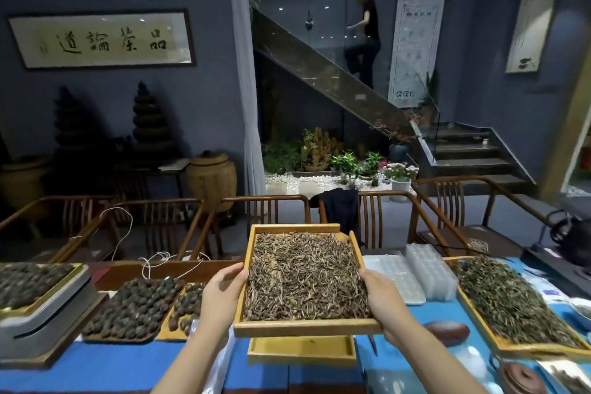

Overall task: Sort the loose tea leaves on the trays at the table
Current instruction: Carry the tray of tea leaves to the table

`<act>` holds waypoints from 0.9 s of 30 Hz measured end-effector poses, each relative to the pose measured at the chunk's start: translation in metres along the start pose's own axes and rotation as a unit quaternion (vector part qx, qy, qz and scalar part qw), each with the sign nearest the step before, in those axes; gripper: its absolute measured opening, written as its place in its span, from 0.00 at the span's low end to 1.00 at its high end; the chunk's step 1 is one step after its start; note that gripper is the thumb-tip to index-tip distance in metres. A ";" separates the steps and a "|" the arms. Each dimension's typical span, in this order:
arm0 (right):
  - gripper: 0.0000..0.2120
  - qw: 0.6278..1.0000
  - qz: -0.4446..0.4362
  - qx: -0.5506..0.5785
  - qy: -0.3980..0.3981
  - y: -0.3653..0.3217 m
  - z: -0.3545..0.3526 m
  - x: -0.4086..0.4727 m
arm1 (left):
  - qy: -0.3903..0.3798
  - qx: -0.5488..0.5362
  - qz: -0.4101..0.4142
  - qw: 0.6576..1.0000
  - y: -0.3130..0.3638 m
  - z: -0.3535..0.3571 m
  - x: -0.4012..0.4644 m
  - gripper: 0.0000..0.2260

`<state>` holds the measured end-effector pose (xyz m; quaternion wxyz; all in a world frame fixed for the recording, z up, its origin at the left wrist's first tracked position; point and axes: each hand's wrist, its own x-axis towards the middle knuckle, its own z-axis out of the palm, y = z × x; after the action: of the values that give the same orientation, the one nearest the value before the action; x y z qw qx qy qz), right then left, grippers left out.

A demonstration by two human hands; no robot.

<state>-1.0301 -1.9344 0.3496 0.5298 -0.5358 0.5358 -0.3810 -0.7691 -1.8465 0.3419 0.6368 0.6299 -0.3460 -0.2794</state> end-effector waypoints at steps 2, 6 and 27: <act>0.19 1.000 -0.008 0.002 0.004 0.002 0.006 0.031 | -0.011 -0.001 -0.001 1.000 -0.006 0.010 0.032 0.07; 0.18 1.000 -0.011 0.012 0.015 -0.001 0.016 0.080 | -0.014 -0.002 -0.005 1.000 -0.017 0.027 0.082 0.05; 0.18 0.995 0.071 -0.049 -0.045 0.161 0.069 0.151 | 0.030 0.052 -0.159 0.985 -0.183 0.017 0.076 0.06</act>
<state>-0.9694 -2.0491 0.1577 0.5525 -0.5381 0.5661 -0.2910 -0.7219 -1.9267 0.1655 0.5603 0.7176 -0.2360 -0.3399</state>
